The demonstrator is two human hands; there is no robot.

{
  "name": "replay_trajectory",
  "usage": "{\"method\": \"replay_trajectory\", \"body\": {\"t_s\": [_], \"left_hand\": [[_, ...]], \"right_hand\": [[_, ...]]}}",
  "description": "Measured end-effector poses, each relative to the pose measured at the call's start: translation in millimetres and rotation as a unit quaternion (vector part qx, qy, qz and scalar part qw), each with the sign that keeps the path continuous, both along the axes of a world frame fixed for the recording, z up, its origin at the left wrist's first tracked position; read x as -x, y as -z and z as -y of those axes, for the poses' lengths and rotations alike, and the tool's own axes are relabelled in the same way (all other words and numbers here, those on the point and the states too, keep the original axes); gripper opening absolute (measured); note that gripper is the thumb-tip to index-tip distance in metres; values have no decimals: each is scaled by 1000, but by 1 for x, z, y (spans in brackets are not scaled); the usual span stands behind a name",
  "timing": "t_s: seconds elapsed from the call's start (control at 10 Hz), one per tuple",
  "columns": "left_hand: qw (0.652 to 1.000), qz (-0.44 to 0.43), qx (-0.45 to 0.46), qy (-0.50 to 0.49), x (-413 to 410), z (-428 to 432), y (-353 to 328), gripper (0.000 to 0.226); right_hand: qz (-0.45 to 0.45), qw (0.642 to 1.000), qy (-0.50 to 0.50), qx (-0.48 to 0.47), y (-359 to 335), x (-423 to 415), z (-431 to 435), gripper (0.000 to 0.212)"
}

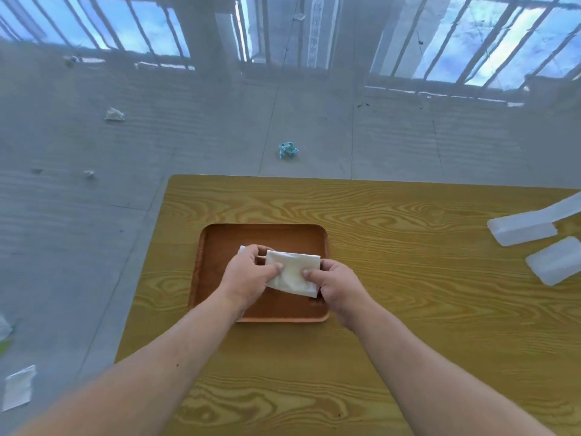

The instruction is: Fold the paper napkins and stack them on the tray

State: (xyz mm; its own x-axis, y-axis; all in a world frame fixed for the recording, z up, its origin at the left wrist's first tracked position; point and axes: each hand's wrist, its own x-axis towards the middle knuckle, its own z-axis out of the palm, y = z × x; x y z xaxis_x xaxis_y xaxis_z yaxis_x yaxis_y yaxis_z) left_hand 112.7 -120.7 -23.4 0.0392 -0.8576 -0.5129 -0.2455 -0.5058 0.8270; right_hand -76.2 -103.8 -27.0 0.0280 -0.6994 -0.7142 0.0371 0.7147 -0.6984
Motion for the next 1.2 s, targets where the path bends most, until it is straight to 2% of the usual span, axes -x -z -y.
{"method": "replay_trajectory", "body": {"t_s": [0.1,0.2,0.3,0.4,0.5,0.6,0.7,0.8,1.0,1.2], "left_hand": [[993,100,54,20,-33,8,6,19],[968,233,89,40,-48,11,13,37],[913,351,179,108,-54,1,22,53],[834,412,269,249,-54,-14,32,56],[785,433,269,353,-53,-24,48,72],[767,439,205,420,-56,-24,62,76],[759,439,175,447,-60,-22,67,73],[760,440,174,446,-59,-22,63,72],[788,443,186,385,-47,-6,25,67],[795,451,266,308,-31,23,-60,70]], "right_hand": [[-121,987,-80,62,0,-33,16,9],[-289,939,-129,133,4,-52,20,24],[-434,846,-159,265,11,-57,5,42],[-446,769,-266,372,21,-58,-10,55],[-427,731,-385,367,36,-62,-16,69],[-433,718,-459,292,52,-62,-17,71],[-450,695,-494,266,60,-59,-19,72],[-454,694,-494,261,60,-61,-20,70],[-441,741,-414,291,21,-60,-7,62],[-470,733,-346,349,-60,-37,24,62]]}}
